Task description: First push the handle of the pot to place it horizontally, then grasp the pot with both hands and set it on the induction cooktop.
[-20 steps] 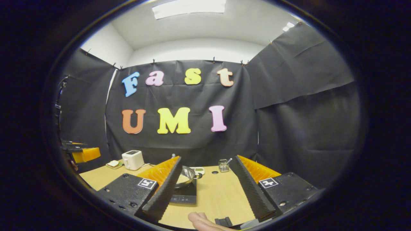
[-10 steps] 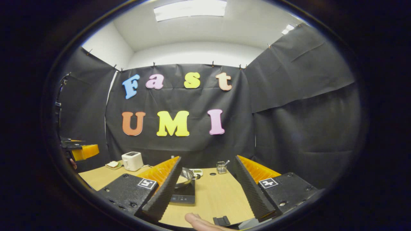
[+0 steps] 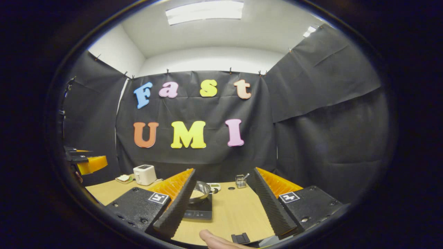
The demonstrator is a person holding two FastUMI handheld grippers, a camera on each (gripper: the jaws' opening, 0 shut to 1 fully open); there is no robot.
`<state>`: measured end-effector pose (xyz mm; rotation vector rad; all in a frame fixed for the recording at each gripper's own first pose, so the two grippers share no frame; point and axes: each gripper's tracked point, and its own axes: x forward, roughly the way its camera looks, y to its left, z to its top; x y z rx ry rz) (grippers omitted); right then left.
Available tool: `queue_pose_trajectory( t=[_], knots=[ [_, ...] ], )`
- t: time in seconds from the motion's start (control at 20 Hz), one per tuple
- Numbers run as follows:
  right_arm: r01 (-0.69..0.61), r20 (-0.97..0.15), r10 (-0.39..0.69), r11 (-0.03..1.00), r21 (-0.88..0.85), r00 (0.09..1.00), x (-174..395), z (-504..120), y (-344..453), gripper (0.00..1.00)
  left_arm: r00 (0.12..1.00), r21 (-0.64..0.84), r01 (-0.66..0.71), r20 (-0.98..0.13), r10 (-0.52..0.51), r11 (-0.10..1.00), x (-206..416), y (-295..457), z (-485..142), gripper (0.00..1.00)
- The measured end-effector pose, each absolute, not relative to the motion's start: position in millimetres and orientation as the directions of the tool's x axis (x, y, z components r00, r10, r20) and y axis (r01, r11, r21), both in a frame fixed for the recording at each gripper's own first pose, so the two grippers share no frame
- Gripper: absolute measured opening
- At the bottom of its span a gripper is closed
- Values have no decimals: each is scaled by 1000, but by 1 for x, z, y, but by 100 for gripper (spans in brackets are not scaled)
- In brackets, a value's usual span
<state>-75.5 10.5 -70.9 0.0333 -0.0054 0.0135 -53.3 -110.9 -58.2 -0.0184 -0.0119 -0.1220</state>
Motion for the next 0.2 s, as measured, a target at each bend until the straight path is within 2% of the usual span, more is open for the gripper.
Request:
queue_pose_trajectory(
  t=[0.2],
  knots=[
    [-11, 2, 11, 1000, 23, 1000, -80, -69, 12, 96, 994, 2, 106, 17, -106, 994, -58, -118, -57, 95]
  ],
)
